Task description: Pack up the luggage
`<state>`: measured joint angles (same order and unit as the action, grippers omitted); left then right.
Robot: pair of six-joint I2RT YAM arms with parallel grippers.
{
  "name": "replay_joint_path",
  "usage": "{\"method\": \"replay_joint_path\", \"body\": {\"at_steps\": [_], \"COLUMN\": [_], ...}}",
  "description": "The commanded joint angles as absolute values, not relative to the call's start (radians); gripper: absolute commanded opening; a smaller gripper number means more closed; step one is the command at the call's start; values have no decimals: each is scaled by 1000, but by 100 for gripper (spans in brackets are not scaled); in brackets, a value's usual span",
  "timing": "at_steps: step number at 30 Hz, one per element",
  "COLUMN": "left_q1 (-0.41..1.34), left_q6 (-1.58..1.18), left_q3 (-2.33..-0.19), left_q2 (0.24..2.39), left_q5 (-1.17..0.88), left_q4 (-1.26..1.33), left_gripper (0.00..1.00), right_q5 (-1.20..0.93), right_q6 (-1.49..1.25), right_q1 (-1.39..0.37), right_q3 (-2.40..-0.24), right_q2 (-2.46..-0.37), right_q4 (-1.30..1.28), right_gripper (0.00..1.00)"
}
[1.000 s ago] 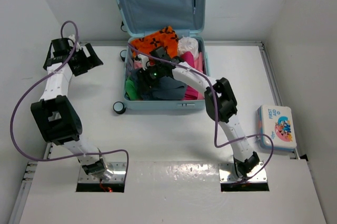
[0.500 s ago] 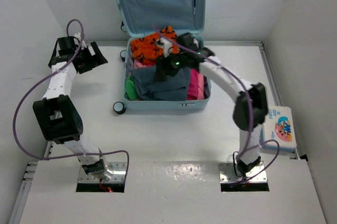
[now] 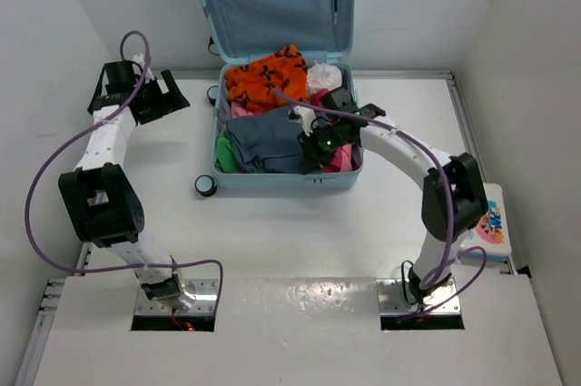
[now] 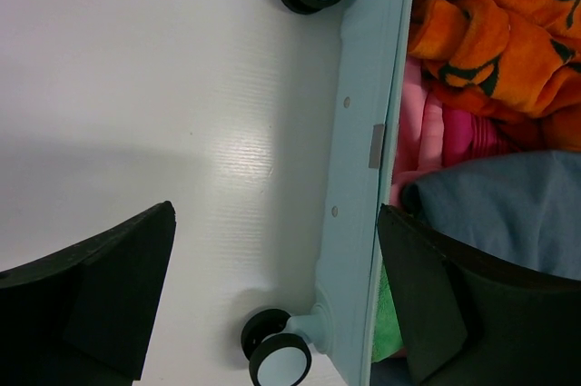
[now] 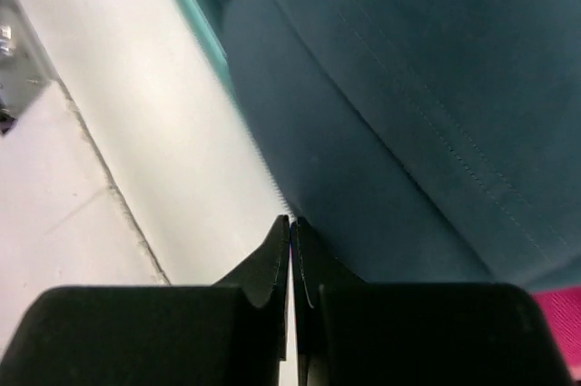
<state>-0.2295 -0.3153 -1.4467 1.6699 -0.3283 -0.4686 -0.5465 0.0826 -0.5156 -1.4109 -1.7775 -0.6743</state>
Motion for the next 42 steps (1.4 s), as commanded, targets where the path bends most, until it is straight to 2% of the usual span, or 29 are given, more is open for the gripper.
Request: {"method": "replay_joint_path", "body": {"at_steps": [1, 5, 9, 13, 19, 23, 32, 34, 38, 39, 42], "left_q1": [-222, -222, -212, -190, -161, -152, -123, -123, -106, -92, -26], "left_q6": [-295, -285, -262, -219, -175, -164, -143, -121, 3, 23, 109], "left_q3": [-1491, -1491, -1470, -1450, -1385, -1361, -1370, -1370, -1361, -1361, -1318], "left_q2": [1661, 1661, 1643, 1611, 1557, 1548, 1539, 1539, 1499, 1499, 1451], "left_q5": [-316, -307, -322, -354, -334, -334, -363, -405, -754, -788, -847], "left_q4": [-437, -437, -437, -437, -437, -427, -426, -426, -426, -426, -437], "left_gripper": [94, 94, 94, 94, 94, 93, 93, 93, 88, 88, 78], "right_q5": [-491, -315, -235, -418, -718, -755, -632, -595, -476, -431, -348], "right_q6": [104, 39, -29, -95, -29, -9, 90, 146, 150, 149, 124], "right_q1": [-523, -519, -500, -443, -414, -433, -454, -462, -460, -463, -457], "right_q3": [-1387, -1393, -1440, -1506, -1444, -1411, -1385, -1376, -1287, -1281, -1270], "right_q2": [-1795, -1873, -1971, -1974, -1789, -1703, -1782, -1799, -1845, -1850, -1876], "right_q4": [-640, -520, -492, -526, -581, -610, -601, -615, -488, -453, -384], "right_gripper": [0, 0, 0, 0, 0, 0, 0, 0, 0, 0, 0]}}
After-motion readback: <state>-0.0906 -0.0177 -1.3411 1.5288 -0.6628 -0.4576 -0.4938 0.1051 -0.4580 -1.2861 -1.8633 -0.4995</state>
